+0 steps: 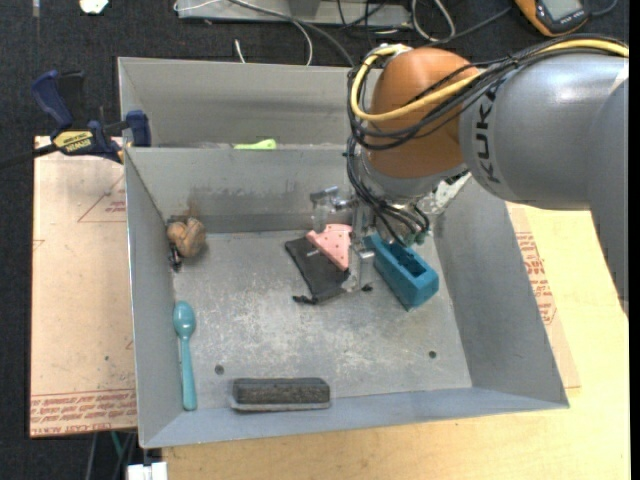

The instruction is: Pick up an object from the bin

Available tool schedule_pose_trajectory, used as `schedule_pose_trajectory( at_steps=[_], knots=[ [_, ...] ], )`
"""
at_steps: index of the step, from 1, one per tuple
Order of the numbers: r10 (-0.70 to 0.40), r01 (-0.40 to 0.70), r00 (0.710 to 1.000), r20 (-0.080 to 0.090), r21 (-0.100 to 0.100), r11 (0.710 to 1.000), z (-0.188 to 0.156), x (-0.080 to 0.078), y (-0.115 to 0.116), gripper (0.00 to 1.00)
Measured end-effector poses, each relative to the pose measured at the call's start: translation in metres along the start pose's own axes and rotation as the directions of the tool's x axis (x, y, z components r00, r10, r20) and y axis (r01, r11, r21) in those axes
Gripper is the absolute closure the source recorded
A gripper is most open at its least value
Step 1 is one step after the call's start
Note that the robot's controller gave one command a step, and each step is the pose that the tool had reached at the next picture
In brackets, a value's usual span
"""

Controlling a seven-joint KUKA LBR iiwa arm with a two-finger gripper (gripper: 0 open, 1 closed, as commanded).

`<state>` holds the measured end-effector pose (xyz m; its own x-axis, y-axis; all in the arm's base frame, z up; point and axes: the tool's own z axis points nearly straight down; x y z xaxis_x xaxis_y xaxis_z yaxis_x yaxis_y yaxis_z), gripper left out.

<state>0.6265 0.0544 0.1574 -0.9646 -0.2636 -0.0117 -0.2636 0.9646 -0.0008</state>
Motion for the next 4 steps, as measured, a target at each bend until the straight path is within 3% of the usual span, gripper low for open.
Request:
schedule_pose_trajectory(
  at_steps=[1, 2, 3, 4],
  knots=[
    [0.048, -0.048, 0.999, -0.003, -0.002, 0.999, 0.028, 0.011, -0.004, 0.00],
    [0.282, -0.282, 0.959, -0.003, -0.001, 0.959, 0.032, 0.012, -0.013, 0.00],
    [0.067, -0.067, 0.998, -0.001, -0.002, 0.998, 0.059, 0.008, -0.014, 0.00],
    [-0.024, 0.024, 1.000, 0.002, -0.002, 1.000, 0.081, 0.011, -0.033, 0.00]
  ],
)
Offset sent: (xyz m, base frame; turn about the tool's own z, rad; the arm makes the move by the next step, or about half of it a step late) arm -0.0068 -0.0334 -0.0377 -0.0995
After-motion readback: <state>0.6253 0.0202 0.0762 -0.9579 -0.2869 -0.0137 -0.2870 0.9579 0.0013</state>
